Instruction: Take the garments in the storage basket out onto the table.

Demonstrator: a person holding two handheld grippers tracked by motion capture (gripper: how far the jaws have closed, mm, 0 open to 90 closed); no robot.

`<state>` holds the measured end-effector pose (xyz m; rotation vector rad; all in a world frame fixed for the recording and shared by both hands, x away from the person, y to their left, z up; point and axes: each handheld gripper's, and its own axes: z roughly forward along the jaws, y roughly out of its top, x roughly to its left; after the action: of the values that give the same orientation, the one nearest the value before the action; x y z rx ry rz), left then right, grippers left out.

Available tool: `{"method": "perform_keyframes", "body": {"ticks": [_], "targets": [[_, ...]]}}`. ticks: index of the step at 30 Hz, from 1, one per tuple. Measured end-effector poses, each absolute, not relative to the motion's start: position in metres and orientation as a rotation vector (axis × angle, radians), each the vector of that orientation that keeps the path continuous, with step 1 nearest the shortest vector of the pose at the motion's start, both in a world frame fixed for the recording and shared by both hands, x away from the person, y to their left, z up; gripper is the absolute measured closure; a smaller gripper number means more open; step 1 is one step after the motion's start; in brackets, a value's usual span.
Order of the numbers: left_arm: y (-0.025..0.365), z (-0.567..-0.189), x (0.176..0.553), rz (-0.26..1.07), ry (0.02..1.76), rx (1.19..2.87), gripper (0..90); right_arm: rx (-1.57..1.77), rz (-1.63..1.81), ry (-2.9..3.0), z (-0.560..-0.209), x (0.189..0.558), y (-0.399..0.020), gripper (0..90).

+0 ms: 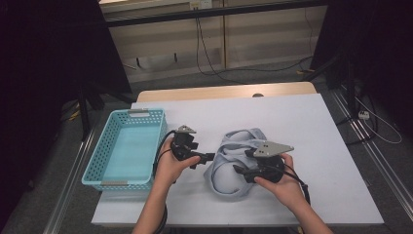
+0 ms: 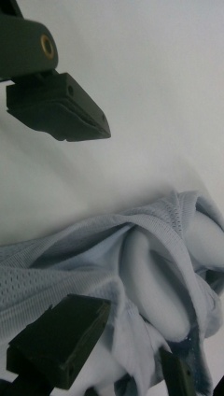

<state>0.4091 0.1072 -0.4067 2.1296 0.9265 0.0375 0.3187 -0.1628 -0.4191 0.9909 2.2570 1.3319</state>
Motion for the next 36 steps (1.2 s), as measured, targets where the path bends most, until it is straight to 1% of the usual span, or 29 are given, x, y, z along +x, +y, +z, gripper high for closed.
{"method": "perform_keyframes", "body": {"ticks": [2,3,4,6,7,8,10,19,28,33,36], "targets": [[0.107,-0.406,0.409,0.04,0.927,2.127,15.3,1.025,1.338,2.229,-0.421,0.319,-0.167,57.0],[0.107,-0.407,0.41,0.04,0.927,2.127,15.3,1.024,1.344,2.223,-0.421,0.319,-0.17,67.6],[0.107,-0.407,0.41,0.041,0.927,2.129,15.3,1.02,1.352,2.233,-0.42,0.319,-0.172,75.0],[0.107,-0.407,0.41,0.039,0.926,2.131,15.3,1.03,1.355,2.237,-0.42,0.319,-0.178,85.2],[0.107,-0.408,0.411,0.042,0.922,2.135,15.3,1.03,1.355,2.237,-0.42,0.319,-0.178,85.2],[0.105,-0.408,0.411,0.038,0.928,2.132,15.3,1.044,1.368,2.243,-0.421,0.318,-0.184,87.9],[0.104,-0.407,0.412,0.034,0.92,2.137,15.3,1.057,1.364,2.24,-0.42,0.317,-0.189,88.5],[0.089,-0.407,0.418,0.039,0.886,2.137,16.1,1.145,1.397,2.11,-0.413,0.307,-0.225,88.9],[0.068,-0.41,0.426,0.052,0.847,2.135,18.1,1.23,1.389,2.04,-0.416,0.297,-0.251,88.7],[0.059,-0.412,0.43,0.076,0.825,2.124,24.5,1.255,1.377,2.014,-0.417,0.292,-0.26,88.7],[0.049,-0.411,0.432,0.087,0.776,2.123,28.9,1.275,1.365,2.009,-0.42,0.289,-0.264,88.7]]}}
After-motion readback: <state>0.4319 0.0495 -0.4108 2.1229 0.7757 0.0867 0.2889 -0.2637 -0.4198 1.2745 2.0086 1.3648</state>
